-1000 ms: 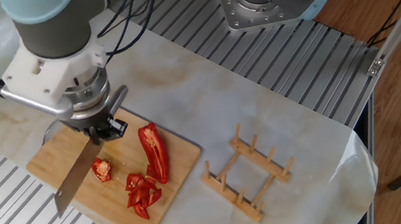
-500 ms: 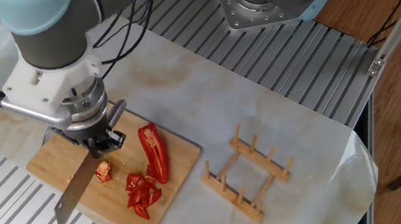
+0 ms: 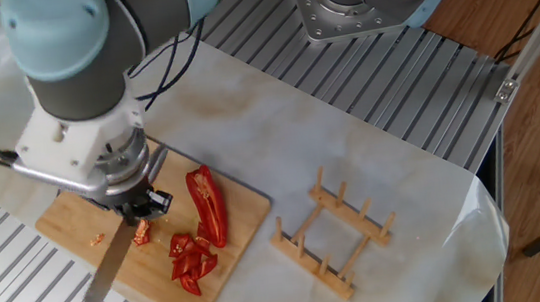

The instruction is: Chop the chili peppers

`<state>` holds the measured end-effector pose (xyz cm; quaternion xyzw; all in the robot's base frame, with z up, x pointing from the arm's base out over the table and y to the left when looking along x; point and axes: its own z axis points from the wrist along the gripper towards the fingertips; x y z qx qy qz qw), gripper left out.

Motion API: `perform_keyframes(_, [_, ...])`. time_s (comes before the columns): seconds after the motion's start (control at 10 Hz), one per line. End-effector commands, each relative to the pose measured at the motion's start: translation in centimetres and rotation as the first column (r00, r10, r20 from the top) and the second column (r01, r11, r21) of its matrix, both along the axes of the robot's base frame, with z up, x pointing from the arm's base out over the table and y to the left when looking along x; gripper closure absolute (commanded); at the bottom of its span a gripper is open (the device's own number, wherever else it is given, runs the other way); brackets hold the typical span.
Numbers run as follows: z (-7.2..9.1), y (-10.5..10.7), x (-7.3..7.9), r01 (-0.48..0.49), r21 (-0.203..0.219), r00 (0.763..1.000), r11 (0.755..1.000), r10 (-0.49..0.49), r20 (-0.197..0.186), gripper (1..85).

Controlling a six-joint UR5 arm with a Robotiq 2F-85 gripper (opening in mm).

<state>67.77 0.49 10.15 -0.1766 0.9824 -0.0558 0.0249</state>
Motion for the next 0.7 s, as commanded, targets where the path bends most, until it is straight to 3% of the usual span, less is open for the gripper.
perform_keyframes(0.0, [-0.9, 1.7, -1.0, -0.04, 0.015, 0.997, 0.999, 0.041, -0.062, 84.3])
perform_keyframes(0.1, [-0.9, 2.0, -1.3, -0.06, 0.009, 0.995, 0.998, 0.06, -0.078, 84.3])
perform_keyframes(0.3, [-1.2, 0.9, -1.5, -0.092, -0.074, 0.992, 0.993, 0.085, -0.094, 84.3])
perform_keyframes(0.6, [-1.4, 0.8, -1.1, -0.179, -0.084, 0.98, 0.98, 0.17, -0.106, 84.3])
